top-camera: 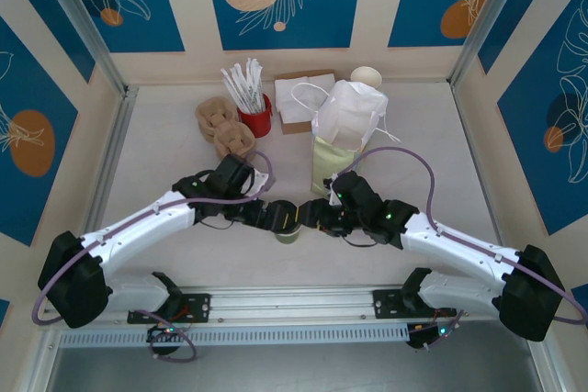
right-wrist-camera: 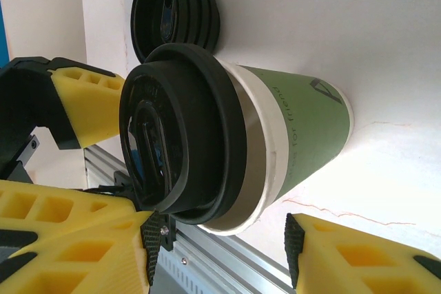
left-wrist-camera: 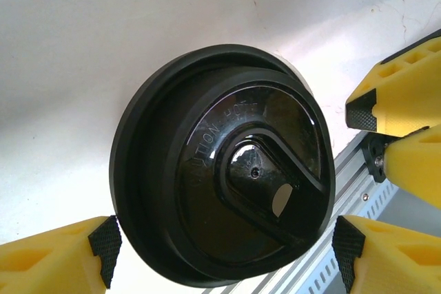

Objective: Pack the takeout coffee

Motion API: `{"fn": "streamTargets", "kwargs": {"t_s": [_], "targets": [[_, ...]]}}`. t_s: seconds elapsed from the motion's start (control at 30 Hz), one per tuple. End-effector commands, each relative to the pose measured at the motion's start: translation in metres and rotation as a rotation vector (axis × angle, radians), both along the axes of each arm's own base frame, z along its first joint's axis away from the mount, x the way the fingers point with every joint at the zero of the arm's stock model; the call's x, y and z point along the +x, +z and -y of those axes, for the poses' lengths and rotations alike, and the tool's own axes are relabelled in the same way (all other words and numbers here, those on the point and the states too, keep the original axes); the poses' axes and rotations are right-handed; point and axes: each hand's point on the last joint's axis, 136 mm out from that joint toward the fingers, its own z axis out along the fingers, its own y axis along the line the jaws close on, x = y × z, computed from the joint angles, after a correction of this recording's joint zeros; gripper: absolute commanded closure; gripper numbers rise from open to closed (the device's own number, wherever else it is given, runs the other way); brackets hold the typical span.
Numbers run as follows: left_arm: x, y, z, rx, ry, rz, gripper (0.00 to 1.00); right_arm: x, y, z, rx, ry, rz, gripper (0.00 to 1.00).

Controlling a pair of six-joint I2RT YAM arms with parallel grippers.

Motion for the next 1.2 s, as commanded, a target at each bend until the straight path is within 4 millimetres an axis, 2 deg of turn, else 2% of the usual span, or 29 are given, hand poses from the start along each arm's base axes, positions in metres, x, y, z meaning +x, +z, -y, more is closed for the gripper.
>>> {"fn": "streamTargets", "kwargs": {"t_s": [0.0,0.27,0.87,1.17], "targets": [[-0.002,0.021,0.008,-0.043,-0.032,0.034,0.19,0.002,0.010,-0.002,0.010,-0.008,0.012,0.46],[-0.004,0.023,0.014,-0.044,-0.048,0.038,0.19,0.003,0.010,-0.001,0.007,-0.012,0.016,0.46],[-0.005,0.011,0.023,-0.030,-0.075,0.012,0.18,0.005,0.010,-0.002,0.002,-0.012,0.023,0.46],[-0.006,0.013,0.019,-0.017,-0.078,0.024,0.15,0.006,0.010,-0.005,-0.009,-0.002,0.017,0.46]]}}
